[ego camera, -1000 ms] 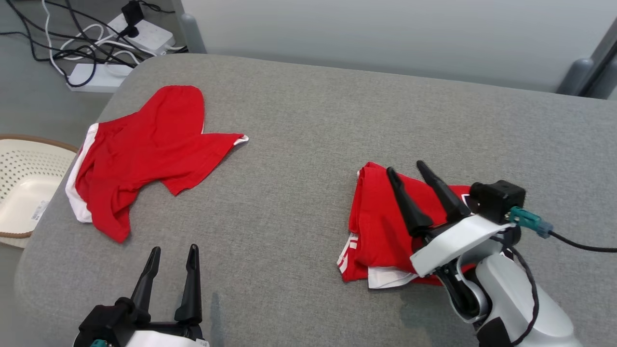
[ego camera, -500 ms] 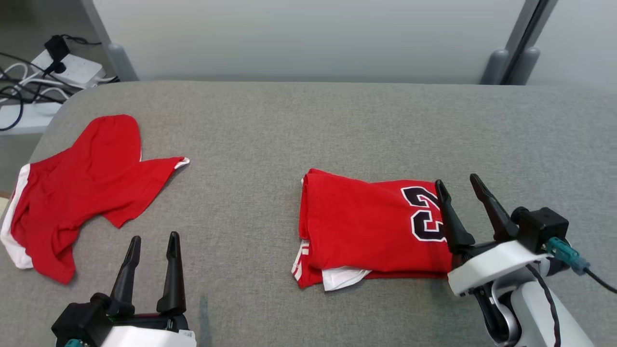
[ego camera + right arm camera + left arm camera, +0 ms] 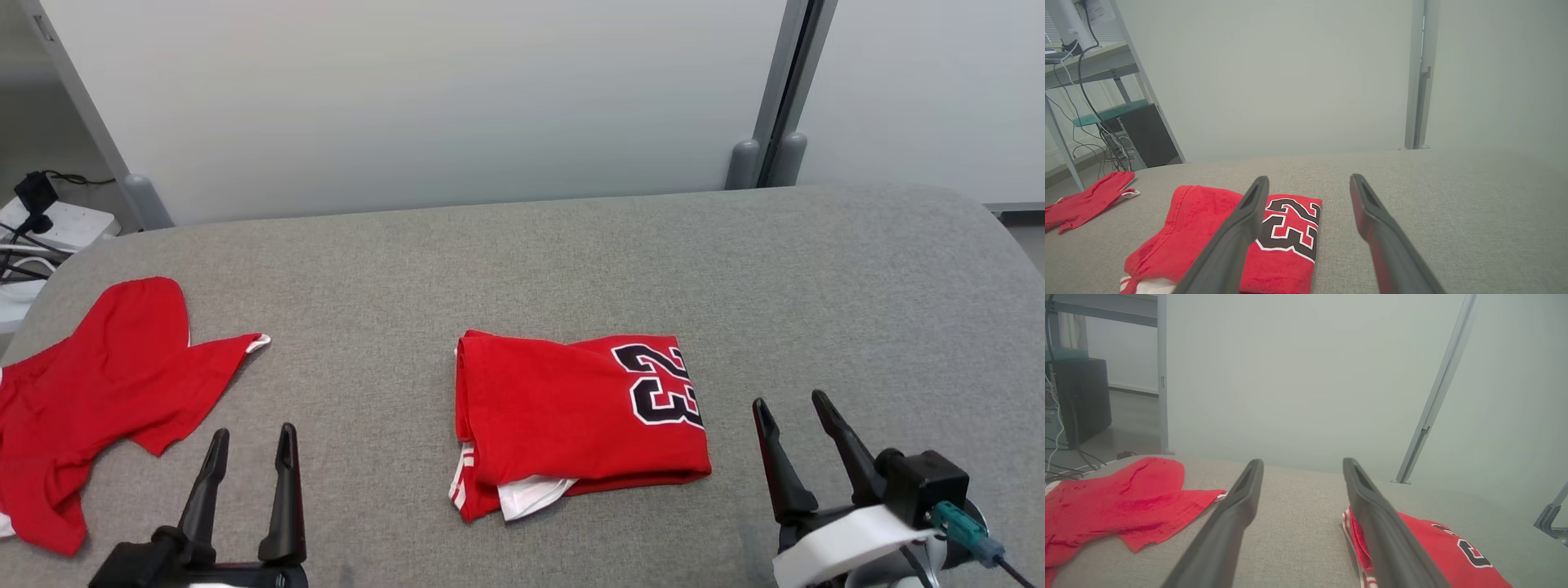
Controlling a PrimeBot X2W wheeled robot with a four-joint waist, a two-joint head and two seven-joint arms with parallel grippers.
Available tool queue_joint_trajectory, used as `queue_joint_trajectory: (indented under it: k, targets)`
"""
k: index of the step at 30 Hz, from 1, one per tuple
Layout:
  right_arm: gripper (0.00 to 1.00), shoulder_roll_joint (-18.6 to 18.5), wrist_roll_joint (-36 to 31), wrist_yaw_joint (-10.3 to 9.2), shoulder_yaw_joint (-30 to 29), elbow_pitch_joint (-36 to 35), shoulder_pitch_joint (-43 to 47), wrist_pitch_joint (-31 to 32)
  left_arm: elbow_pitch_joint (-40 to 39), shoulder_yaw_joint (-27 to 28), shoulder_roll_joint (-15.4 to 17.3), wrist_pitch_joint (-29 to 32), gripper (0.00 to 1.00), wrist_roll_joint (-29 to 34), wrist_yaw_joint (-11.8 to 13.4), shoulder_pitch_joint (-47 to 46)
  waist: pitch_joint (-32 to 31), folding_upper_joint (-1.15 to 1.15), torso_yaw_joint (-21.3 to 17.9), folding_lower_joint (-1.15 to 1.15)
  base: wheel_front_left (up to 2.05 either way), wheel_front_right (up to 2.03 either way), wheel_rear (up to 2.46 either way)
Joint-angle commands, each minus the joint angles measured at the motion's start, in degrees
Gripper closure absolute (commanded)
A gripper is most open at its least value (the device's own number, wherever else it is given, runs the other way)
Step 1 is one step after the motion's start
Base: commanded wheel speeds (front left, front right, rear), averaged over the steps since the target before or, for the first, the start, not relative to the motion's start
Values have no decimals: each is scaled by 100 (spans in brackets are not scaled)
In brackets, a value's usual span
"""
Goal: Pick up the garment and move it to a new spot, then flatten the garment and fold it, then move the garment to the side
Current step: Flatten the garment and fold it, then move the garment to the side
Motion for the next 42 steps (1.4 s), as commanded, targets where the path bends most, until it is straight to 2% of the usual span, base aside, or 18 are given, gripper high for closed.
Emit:
queue_joint_trajectory:
  k: [1,4,10,17,36,42]
  targets:
    - [0,-14,-78,0,100,-176,-14,-75,-158,184,28,-34,0,235,-9,-70,-64,0,-40,0,0,0,0]
    - [0,9,-109,0,91,-182,186,-75,-195,180,28,-34,0,476,5,30,-134,0,-63,0,0,0,0]
    - [0,27,-65,0,197,-223,397,-75,-167,214,28,-34,0,410,64,227,-221,0,-82,0,0,0,0]
    - [0,36,-20,0,181,-207,570,-75,-106,193,28,-34,0,407,40,201,-312,0,71,0,0,0,0]
    - [0,76,-18,0,135,-216,554,-75,-20,41,28,-34,0,422,64,138,-256,0,191,0,0,0,0]
    - [0,102,55,0,14,-24,197,-75,-44,-26,28,-34,0,374,75,77,-113,0,168,0,0,0,0]
